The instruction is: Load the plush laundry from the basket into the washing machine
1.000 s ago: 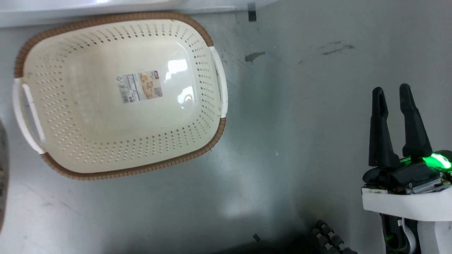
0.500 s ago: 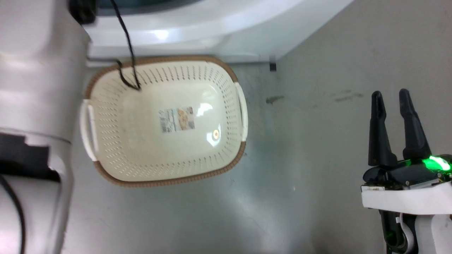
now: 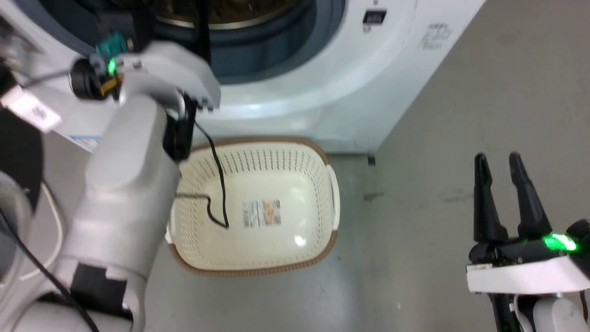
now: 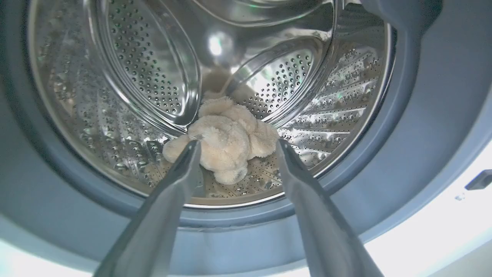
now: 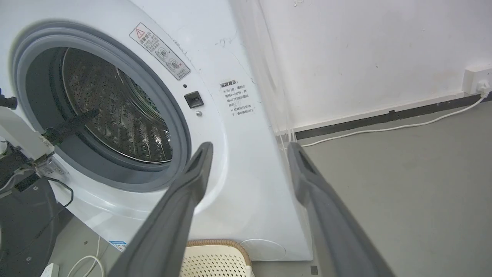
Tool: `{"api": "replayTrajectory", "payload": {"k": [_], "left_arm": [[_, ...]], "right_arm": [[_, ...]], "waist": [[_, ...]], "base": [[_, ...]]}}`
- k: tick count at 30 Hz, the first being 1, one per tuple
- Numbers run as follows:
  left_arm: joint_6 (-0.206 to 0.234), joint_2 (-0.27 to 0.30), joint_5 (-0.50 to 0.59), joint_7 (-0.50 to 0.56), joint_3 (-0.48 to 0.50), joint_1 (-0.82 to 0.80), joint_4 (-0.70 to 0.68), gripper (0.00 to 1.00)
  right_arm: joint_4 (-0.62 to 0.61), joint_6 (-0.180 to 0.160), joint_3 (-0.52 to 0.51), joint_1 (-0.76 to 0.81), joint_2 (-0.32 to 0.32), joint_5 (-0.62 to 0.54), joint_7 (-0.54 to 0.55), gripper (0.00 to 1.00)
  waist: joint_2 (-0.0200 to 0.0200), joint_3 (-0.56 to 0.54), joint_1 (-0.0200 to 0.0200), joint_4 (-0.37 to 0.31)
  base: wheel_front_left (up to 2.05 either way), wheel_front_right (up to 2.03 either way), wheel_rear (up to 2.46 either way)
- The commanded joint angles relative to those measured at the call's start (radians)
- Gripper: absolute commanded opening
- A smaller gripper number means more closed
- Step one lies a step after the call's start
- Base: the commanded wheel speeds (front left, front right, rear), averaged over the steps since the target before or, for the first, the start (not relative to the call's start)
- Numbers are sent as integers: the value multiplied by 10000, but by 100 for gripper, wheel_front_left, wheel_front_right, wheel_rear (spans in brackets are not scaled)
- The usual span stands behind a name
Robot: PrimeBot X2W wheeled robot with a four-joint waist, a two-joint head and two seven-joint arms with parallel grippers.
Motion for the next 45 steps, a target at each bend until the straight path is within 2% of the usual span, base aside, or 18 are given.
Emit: {"api": "replayTrajectory", "payload": {"k": [1, 12, 17, 19, 24, 35, 45], "left_arm": [[-18, -43, -61, -53, 86, 472, -173, 100], [-81, 165, -87, -54, 347, 2792, -1307, 100], [-56, 369, -254, -54, 648, 4039, -2187, 100], [84, 432, -346, -53, 718, 5020, -2880, 100], [261, 483, -457, 86, 693, 6029, -3791, 100], [966, 790, -504, 360, 799, 7995, -5547, 100], [957, 1210, -624, 710, 662, 9505, -6847, 100]], "right_arm": [[86, 8, -40, 173, -6, -107, -40, 100], [651, 8, -100, 918, -6, -628, 32, 100], [931, 8, -129, 1273, -6, -627, 114, 100], [1049, 8, -164, 1561, -6, -652, 171, 100], [1081, 8, -275, 1825, -6, -623, 219, 100], [1271, 8, -280, 2105, -6, -598, 178, 100], [1464, 8, -335, 2264, -6, -553, 80, 100]], "waist": [[-1, -803, 3, 252], [-1, -2575, 3, 470], [-1, -3285, 3, 556], [-1, -3726, 3, 664], [-1, -4018, 3, 837], [-1, -4275, 3, 898], [-1, -4360, 3, 862]], "base": [[0, 0, 0], [0, 0, 0], [0, 0, 0], [0, 0, 0], [0, 0, 0], [0, 0, 0], [0, 0, 0]]}}
